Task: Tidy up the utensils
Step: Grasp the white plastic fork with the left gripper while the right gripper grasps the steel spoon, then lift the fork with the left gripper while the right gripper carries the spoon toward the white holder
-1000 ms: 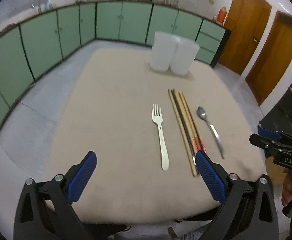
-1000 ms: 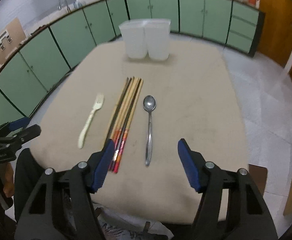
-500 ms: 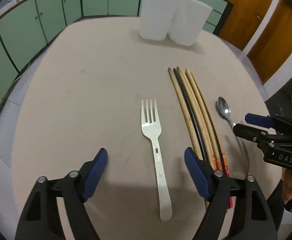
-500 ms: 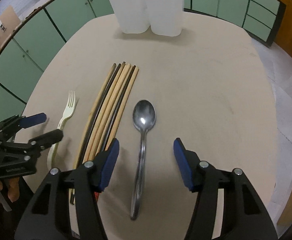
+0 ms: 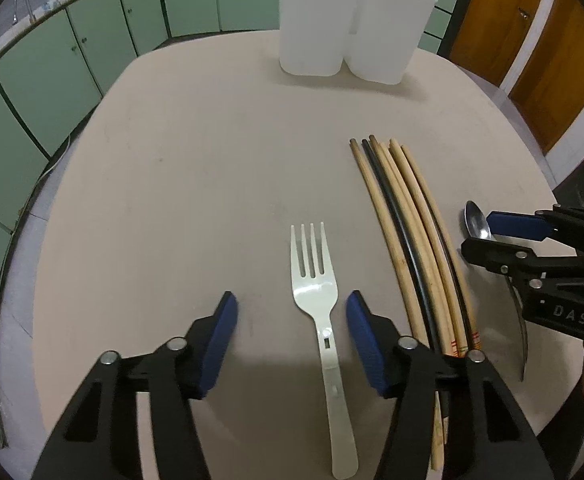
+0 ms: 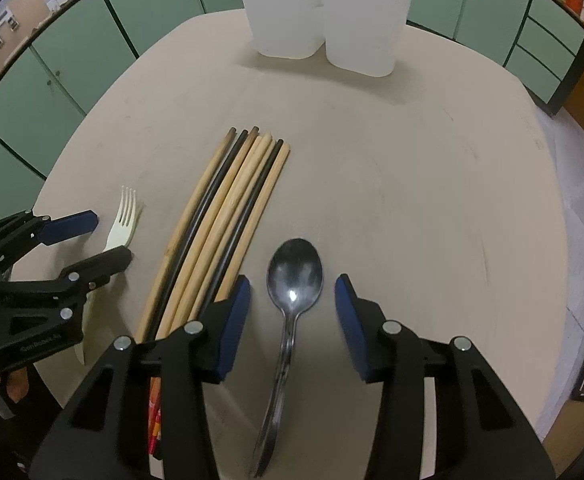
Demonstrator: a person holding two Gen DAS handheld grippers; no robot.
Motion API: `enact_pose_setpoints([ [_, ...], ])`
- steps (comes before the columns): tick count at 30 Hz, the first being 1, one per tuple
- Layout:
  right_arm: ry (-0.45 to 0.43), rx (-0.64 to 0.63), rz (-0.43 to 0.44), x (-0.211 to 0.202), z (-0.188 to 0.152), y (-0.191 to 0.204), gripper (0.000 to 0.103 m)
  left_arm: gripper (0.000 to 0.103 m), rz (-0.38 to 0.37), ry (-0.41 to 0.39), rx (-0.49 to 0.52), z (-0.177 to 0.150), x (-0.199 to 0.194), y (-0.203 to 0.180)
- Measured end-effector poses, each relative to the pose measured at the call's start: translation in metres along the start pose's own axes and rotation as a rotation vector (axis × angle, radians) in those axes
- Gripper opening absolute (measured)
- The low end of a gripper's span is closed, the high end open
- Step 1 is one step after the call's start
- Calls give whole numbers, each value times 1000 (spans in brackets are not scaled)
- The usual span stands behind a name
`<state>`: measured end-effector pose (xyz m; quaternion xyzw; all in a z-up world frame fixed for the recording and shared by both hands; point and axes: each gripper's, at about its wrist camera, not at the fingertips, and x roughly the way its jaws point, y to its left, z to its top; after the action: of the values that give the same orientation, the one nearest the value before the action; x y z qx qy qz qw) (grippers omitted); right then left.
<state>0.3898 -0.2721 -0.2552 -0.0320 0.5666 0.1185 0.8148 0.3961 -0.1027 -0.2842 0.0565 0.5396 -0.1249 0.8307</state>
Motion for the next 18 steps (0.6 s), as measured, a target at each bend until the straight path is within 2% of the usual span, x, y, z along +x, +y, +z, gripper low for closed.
enact_pose_setpoints([
  [4,12,-4,-21,1,2,4,40,41,-5,24,8,0,-4,1],
  [9,30,-8,-22,1,5,4,39,48,4,62,36,5,0,-6],
  [13,33,-5,-25,2,12,2,28,47,13,69,34,8,1,-7],
  [14,34,-1,-19,3,15,2,28,46,12,67,33,12,3,-8],
  [18,20,-6,-16,-10,7,2,28,24,-21,65,31,18,1,-3],
])
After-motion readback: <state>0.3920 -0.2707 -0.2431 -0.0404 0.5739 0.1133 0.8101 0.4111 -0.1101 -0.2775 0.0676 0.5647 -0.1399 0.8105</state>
